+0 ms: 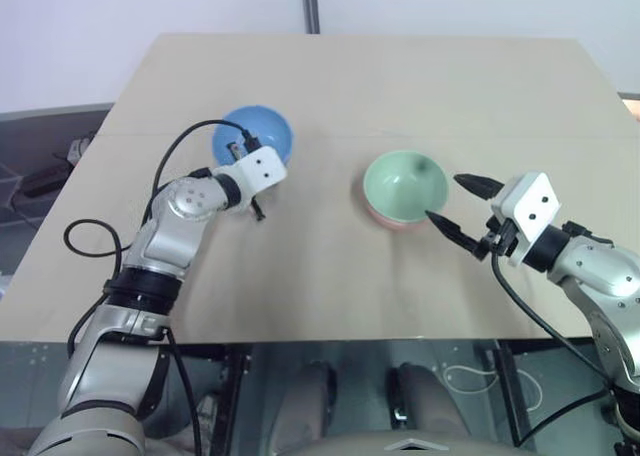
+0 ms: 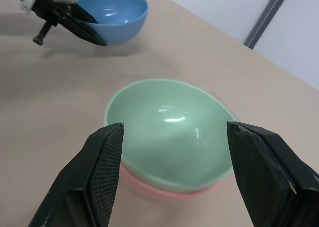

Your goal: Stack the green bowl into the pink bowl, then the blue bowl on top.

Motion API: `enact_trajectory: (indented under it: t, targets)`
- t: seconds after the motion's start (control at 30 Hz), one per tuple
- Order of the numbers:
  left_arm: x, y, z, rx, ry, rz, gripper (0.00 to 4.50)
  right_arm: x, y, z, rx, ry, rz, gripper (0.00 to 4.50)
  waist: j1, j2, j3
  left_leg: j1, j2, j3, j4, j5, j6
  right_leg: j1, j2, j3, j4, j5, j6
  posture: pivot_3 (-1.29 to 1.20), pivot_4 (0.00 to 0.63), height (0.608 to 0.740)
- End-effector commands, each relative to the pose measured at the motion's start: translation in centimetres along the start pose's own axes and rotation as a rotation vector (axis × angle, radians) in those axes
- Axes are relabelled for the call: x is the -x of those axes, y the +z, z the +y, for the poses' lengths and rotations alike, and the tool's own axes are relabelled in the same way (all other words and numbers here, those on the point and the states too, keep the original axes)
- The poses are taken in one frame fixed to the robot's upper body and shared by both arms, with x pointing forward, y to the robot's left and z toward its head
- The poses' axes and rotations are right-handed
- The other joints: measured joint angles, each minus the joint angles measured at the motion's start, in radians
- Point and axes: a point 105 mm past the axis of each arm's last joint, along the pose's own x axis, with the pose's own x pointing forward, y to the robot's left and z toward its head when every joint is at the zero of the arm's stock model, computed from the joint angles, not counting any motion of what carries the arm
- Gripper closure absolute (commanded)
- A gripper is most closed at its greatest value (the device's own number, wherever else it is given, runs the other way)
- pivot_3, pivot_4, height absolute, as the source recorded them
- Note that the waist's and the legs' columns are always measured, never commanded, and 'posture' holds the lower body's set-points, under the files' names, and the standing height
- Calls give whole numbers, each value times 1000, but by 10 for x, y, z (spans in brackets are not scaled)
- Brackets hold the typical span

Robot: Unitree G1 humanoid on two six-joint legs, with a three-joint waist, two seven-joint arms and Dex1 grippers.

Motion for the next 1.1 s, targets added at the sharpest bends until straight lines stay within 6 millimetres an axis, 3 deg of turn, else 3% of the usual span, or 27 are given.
enact_trajectory:
  t: [0.03,0.2,0.27,0.37,0.4,0.53,0.67,0.77,0.9,1.1]
  targets:
    - [3,79,-1,-47,-136,-305,4472,16,11,-9,58,-80,-8,905,7,0,0,0,0,0,2,0,-1,0,0,-1,0,0,0,0,150,740]
    - [-2,139,-24,-127,-341,-555,4472,39,5,-10,51,-175,57,905,16,0,0,1,-1,0,5,0,0,1,4,1,4,0,0,0,150,740]
    - [-11,153,-36,-180,-416,-604,4472,47,3,-8,53,-215,80,905,16,0,0,2,0,0,5,0,1,2,6,1,5,0,0,0,150,740]
    - [-22,157,-56,-234,-529,-624,4472,54,3,-7,54,-258,97,905,12,0,0,3,0,1,5,0,1,2,8,3,6,0,0,0,150,740]
    - [-24,156,-59,-242,-544,-625,3664,54,4,-7,55,-265,99,905,5,0,-1,3,0,1,5,0,1,2,8,4,6,0,0,0,150,740]
    - [-39,144,-65,-302,-531,-588,1983,58,4,-5,53,-274,107,905,-11,0,-1,5,1,3,5,0,1,2,10,7,7,0,0,0,150,740]
    - [-36,139,-50,-277,-446,-580,135,61,-1,-5,40,-270,123,905,-8,0,-1,4,1,2,5,0,1,1,10,7,7,0,0,0,150,740]
    - [-21,135,-36,-164,-398,-585,135,57,-4,-6,13,-263,112,905,-10,0,-1,4,1,3,6,-1,1,1,10,8,7,0,0,0,150,740]
    - [5,132,-16,167,-313,-661,135,46,-7,1,-66,-171,65,905,-10,1,-1,4,3,2,5,-1,1,1,10,7,7,0,0,0,150,740]
    - [41,84,-14,371,-121,-580,135,29,-28,3,-86,-69,81,905,-10,1,-1,5,3,3,6,0,1,1,8,9,7,0,0,0,150,740]
